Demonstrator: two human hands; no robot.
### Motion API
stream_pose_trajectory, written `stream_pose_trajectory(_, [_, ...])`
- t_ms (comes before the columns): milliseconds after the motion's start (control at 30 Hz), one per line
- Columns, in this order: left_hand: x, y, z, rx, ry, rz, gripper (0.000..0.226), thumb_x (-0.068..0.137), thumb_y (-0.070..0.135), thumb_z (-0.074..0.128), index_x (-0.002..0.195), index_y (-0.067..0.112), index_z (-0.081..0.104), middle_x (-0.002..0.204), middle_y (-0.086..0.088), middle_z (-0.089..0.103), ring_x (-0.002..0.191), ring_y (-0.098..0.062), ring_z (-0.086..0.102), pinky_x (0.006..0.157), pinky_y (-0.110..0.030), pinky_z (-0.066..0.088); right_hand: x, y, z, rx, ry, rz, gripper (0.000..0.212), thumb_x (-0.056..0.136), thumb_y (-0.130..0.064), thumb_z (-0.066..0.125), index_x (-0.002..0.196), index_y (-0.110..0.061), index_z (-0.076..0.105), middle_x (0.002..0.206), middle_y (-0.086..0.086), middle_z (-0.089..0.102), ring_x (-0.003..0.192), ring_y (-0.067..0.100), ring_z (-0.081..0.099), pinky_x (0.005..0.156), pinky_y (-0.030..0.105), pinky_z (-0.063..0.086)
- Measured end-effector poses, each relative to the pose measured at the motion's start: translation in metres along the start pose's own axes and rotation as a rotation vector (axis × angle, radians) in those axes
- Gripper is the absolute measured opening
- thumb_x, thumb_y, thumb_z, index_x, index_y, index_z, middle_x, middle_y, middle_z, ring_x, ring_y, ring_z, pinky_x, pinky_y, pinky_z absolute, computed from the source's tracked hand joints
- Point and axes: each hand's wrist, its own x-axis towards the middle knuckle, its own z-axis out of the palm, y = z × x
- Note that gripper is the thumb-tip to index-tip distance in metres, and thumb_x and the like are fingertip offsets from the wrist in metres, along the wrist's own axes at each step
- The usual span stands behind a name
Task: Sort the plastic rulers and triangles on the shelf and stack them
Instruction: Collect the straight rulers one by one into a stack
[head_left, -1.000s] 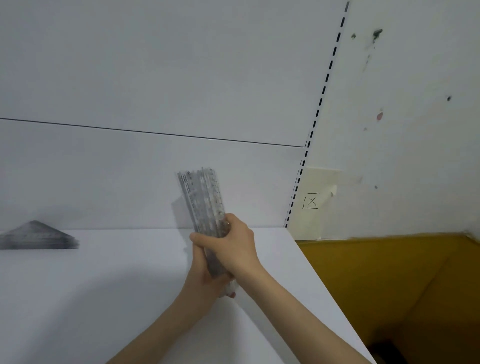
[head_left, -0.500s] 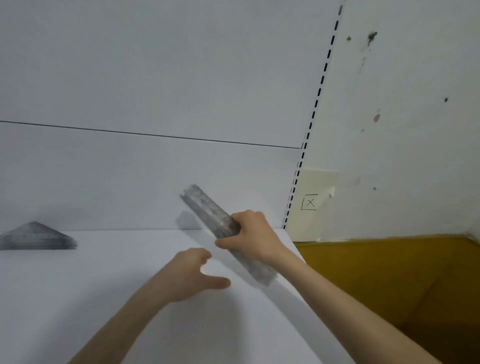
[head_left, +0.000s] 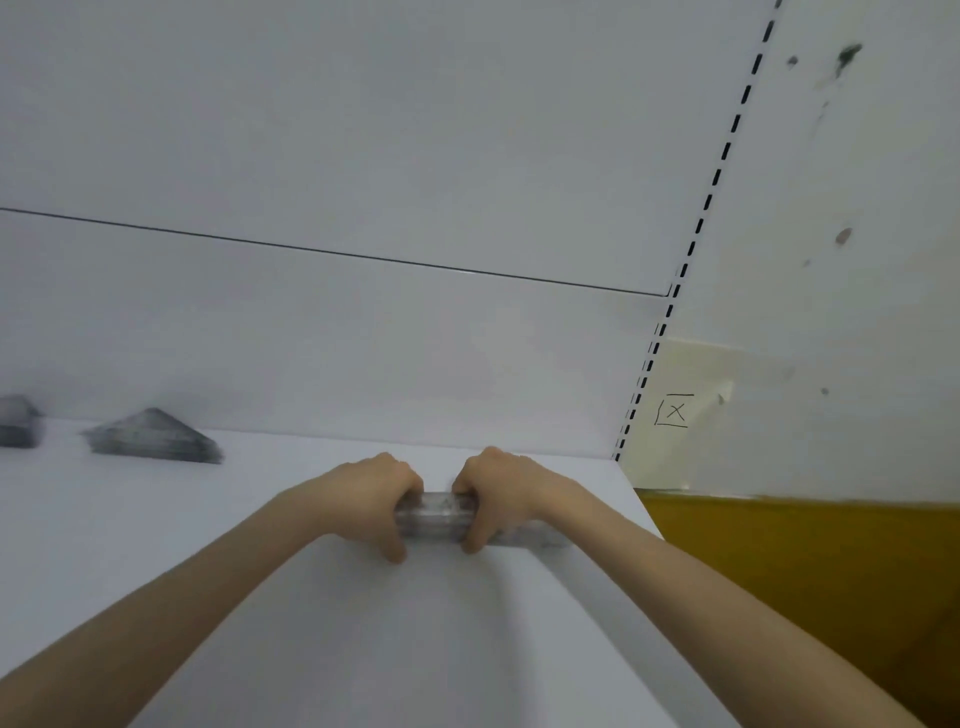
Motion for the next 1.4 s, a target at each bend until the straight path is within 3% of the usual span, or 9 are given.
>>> stream_pose_trajectory(167, [0.003, -0.006, -0.002, -0.051, -0.013, 0.000, 0.028, 0.064, 0.026, 0.077, 0.084, 0.010, 0.066, 0.071, 0.000, 0.057, 0.064, -0.014, 0.052, 0.054, -0.025, 0.039, 0.004, -0.001, 0.001, 0.012, 0.007, -0.009, 0.033, 0.060, -0.027, 0.081, 0.082, -0.007, 0.066, 0.072, 0.005, 0.059, 0.074, 0.025, 0.059, 0.059, 0.032, 0.045])
stream_pose_trajectory(400, [0.006, -0.001, -0.006, -0.047, -0.112, -0.046, 0.037, 0.064, 0.025, 0.082, 0.086, 0.026, 0.052, 0.079, 0.010, 0.046, 0.077, -0.018, 0.058, 0.067, -0.033, 0.055, 0.006, -0.005, -0.001, 0.000, -0.056, -0.015, 0.033, 0.060, -0.033, 0.084, 0.080, -0.017, 0.063, 0.072, -0.002, 0.059, 0.074, 0.021, 0.060, 0.064, 0.033, 0.049])
stream_pose_trajectory(567, [0.007, 0.005, -0.009, -0.113, -0.178, -0.104, 0.032, 0.067, 0.007, 0.080, 0.093, 0.004, 0.062, 0.079, -0.003, 0.051, 0.058, -0.023, 0.060, 0.055, -0.033, 0.059, 0.008, -0.015, 0.001, -0.040, -0.029, -0.014, 0.026, 0.063, -0.028, 0.082, 0.070, -0.018, 0.059, 0.067, -0.002, 0.054, 0.067, 0.020, 0.054, 0.055, 0.028, 0.042])
stream_pose_trajectory(700, [0.009, 0.006, -0.012, -0.083, -0.183, -0.080, 0.027, 0.065, 0.004, 0.081, 0.086, -0.001, 0.066, 0.070, -0.006, 0.053, 0.066, -0.036, 0.068, 0.056, -0.037, 0.059, 0.010, -0.018, -0.001, -0.087, -0.023, -0.025, 0.031, 0.062, -0.026, 0.082, 0.057, -0.019, 0.052, 0.057, 0.000, 0.046, 0.055, 0.017, 0.044, 0.046, 0.026, 0.032])
stream_pose_trajectory(800, [0.010, 0.006, -0.014, -0.082, -0.185, -0.075, 0.024, 0.062, 0.001, 0.082, 0.078, 0.001, 0.063, 0.068, -0.006, 0.053, 0.055, -0.034, 0.065, 0.052, -0.036, 0.058, 0.011, -0.018, 0.000, -0.093, -0.027, -0.047, 0.026, 0.062, -0.028, 0.082, 0.067, -0.012, 0.063, 0.061, 0.003, 0.053, 0.059, 0.019, 0.050, 0.048, 0.026, 0.034])
stream_pose_trajectory(900, [0.010, 0.006, -0.013, -0.070, -0.187, -0.089, 0.027, 0.061, 0.002, 0.083, 0.067, 0.002, 0.056, 0.061, -0.006, 0.049, 0.048, -0.030, 0.061, 0.045, -0.029, 0.054, 0.002, -0.004, -0.005, -0.074, -0.072, -0.018, 0.038, 0.060, -0.038, 0.084, 0.085, -0.013, 0.069, 0.080, 0.004, 0.065, 0.077, 0.022, 0.061, 0.058, 0.028, 0.044])
stream_pose_trajectory(1000, [0.009, 0.005, -0.012, -0.067, -0.168, -0.095, 0.039, 0.062, 0.001, 0.082, 0.056, 0.005, 0.043, 0.055, -0.004, 0.042, 0.047, -0.030, 0.060, 0.043, -0.028, 0.049, -0.012, 0.023, -0.007, -0.120, -0.092, 0.031, 0.043, 0.057, -0.040, 0.084, 0.081, -0.010, 0.066, 0.073, 0.003, 0.059, 0.069, 0.022, 0.055, 0.053, 0.026, 0.038])
stream_pose_trajectory(1267, [0.011, 0.005, -0.012, -0.060, -0.182, -0.095, 0.035, 0.061, 0.001, 0.081, 0.060, 0.003, 0.046, 0.057, -0.006, 0.041, 0.047, -0.030, 0.058, 0.046, -0.030, 0.055, -0.015, 0.042, 0.000, -0.109, -0.062, 0.007, 0.030, 0.062, -0.030, 0.082, 0.072, -0.009, 0.063, 0.061, 0.002, 0.052, 0.065, 0.021, 0.050, 0.052, 0.027, 0.038])
stream_pose_trajectory(1400, [0.010, 0.003, -0.009, -0.061, -0.176, -0.116, 0.040, 0.063, 0.004, 0.081, 0.061, 0.007, 0.041, 0.063, -0.006, 0.045, 0.052, -0.028, 0.060, 0.044, -0.025, 0.050, -0.027, 0.052, -0.008, -0.027, -0.133, 0.060, 0.041, 0.064, -0.039, 0.084, 0.097, -0.025, 0.064, 0.083, -0.009, 0.059, 0.083, 0.014, 0.056, 0.066, 0.027, 0.045])
